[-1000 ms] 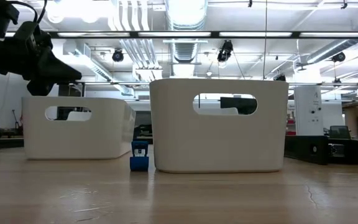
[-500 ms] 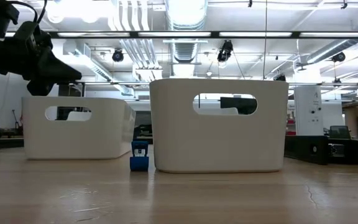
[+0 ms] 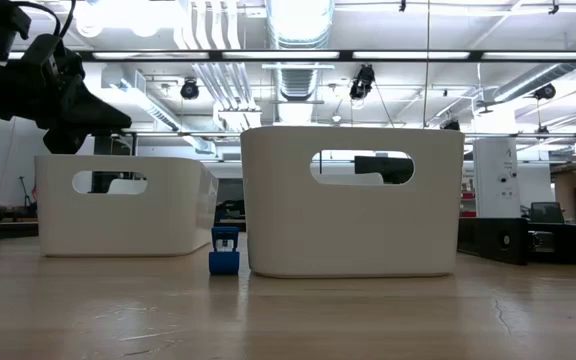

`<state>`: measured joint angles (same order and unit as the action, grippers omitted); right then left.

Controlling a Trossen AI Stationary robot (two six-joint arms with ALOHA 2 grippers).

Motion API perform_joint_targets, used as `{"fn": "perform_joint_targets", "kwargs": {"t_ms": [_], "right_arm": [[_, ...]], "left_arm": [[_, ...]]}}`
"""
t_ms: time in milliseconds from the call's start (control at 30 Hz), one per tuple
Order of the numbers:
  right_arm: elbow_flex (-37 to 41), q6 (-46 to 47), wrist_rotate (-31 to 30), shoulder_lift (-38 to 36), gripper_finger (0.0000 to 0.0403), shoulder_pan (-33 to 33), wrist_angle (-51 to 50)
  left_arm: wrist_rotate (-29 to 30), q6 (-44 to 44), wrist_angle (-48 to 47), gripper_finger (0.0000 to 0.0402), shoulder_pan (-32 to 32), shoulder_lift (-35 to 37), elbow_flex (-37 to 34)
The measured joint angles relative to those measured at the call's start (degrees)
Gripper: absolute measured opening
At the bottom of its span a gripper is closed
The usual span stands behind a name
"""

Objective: Pick and place Stapler, Stapler remover, tape
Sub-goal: Put the blue tape into the black bin

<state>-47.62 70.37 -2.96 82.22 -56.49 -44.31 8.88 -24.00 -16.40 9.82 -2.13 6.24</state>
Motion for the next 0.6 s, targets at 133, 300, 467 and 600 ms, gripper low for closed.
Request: {"fn": "perform_joint_targets", "kwargs": {"t_ms": [133,300,467,600], "right_arm": [[-0.62,-0.52,0.02,-0.75,0.0144,0.08,-0.35],[-3.50,-1.78,-0.66,-2.91,0.0145,0.42,-0.50],[-8.36,-2.91,-5.68,-4.66,0.0134,1.00,-0.39],[-11.83,-12.10,-16.60,-4.99,0.0125,0.98,-0.34]], "left_arm": [[0.00,0.01,0.00,0.0028,-0.02,0.00,0.00],[0.02,-0.01,0.00,0.0028,-0.02,0.00,0.00],[0.02,0.00,-0.02,0.0028,-0.01,0.00,0.00],[0.02,-0.01,0.00,0.0028,0.00,0.00,0.00]]}}
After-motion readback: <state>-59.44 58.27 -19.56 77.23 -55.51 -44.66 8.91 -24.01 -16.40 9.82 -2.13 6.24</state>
